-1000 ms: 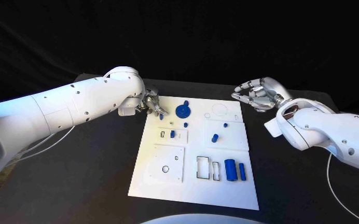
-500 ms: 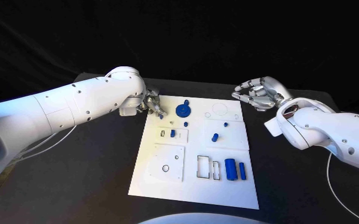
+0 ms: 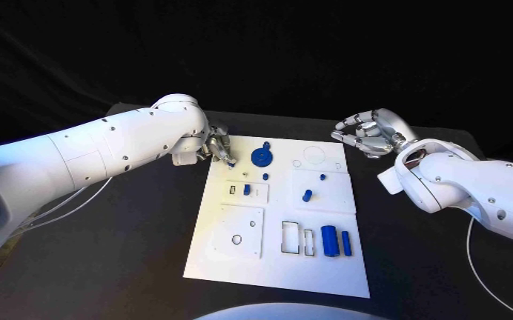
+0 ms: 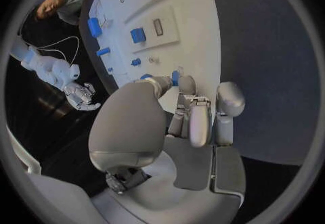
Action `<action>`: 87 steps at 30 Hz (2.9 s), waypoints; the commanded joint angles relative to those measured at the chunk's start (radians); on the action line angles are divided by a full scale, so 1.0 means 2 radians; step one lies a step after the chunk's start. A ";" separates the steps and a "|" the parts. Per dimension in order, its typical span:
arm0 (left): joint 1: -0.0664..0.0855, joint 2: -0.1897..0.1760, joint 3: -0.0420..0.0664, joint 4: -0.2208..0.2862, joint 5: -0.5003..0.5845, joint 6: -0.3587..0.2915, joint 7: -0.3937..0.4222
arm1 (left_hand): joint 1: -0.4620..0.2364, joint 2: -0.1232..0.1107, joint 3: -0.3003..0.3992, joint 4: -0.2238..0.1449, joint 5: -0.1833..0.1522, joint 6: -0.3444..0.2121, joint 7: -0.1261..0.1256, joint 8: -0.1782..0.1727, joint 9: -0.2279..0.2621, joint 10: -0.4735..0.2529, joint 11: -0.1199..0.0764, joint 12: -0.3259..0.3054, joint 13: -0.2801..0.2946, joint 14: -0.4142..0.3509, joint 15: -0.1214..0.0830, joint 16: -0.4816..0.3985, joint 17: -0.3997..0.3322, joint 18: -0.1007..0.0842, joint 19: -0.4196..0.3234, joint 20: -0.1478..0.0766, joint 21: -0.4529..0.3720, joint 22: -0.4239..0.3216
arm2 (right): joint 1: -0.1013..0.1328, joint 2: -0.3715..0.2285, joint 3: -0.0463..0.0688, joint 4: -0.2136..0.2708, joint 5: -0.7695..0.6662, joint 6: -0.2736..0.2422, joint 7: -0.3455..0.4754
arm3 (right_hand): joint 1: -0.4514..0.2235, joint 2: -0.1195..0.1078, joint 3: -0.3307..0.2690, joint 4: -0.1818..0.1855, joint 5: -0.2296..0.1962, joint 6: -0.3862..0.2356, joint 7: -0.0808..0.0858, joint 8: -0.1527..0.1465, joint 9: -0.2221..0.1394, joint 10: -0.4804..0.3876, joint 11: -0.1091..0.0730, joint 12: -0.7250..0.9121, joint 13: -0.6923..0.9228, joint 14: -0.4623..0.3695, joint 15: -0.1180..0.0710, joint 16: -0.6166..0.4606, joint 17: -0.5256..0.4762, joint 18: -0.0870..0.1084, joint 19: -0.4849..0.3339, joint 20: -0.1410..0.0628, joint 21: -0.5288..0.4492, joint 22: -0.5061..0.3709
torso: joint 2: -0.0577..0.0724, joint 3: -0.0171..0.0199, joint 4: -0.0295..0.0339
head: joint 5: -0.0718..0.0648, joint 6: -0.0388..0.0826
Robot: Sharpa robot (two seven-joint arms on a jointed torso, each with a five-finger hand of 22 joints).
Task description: Assemble the parts on the task board
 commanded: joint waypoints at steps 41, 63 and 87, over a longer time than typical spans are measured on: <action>-0.040 -0.119 -0.001 0.186 0.028 -0.115 0.013 | -0.070 -0.051 0.199 -0.106 0.007 0.005 -0.013 0.062 0.067 0.061 -0.015 0.094 0.106 0.030 -0.014 0.004 0.043 -0.006 0.020 -0.010 0.022 0.032 | -0.003 -0.001 0.000 -0.001 -0.002 0.005 0.002 | 0.003 0.003 -0.003 -0.001 0.013 -0.006 0.001 0.006 0.001 -0.004 -0.001 -0.003 -0.002 0.023 -0.004 -0.004 0.004 0.010 -0.003 -0.001 -0.005 -0.001 | 0.000 -0.0004 0.0000 | 0.009 0.001; -0.046 -0.105 -0.008 0.181 -0.039 -0.101 0.009 | -0.088 -0.060 0.219 -0.115 0.008 0.009 -0.016 0.075 0.067 0.072 -0.018 0.113 0.129 0.030 -0.017 0.004 0.043 -0.007 0.020 -0.013 0.024 0.034 | -0.004 -0.002 0.000 0.001 -0.002 0.004 0.003 | 0.003 0.003 -0.004 0.000 0.015 -0.006 0.001 0.007 0.001 -0.004 -0.001 -0.003 -0.002 0.024 -0.004 -0.004 0.005 0.010 -0.003 -0.001 -0.006 -0.002 | 0.000 -0.0006 0.0002 | 0.009 -0.004; -0.047 -0.103 -0.010 0.180 -0.057 -0.077 0.005 | -0.092 -0.062 0.224 -0.118 0.008 0.010 -0.017 0.078 0.066 0.074 -0.019 0.115 0.132 0.030 -0.017 0.004 0.043 -0.007 0.021 -0.013 0.024 0.035 | -0.004 -0.003 0.000 0.000 -0.002 0.004 0.003 | 0.002 0.004 -0.004 0.001 0.015 -0.006 0.001 0.008 0.001 -0.004 -0.001 -0.003 -0.002 0.024 -0.004 -0.004 0.005 0.010 -0.003 -0.001 -0.006 -0.002 | 0.000 -0.0004 0.0001 | 0.009 -0.007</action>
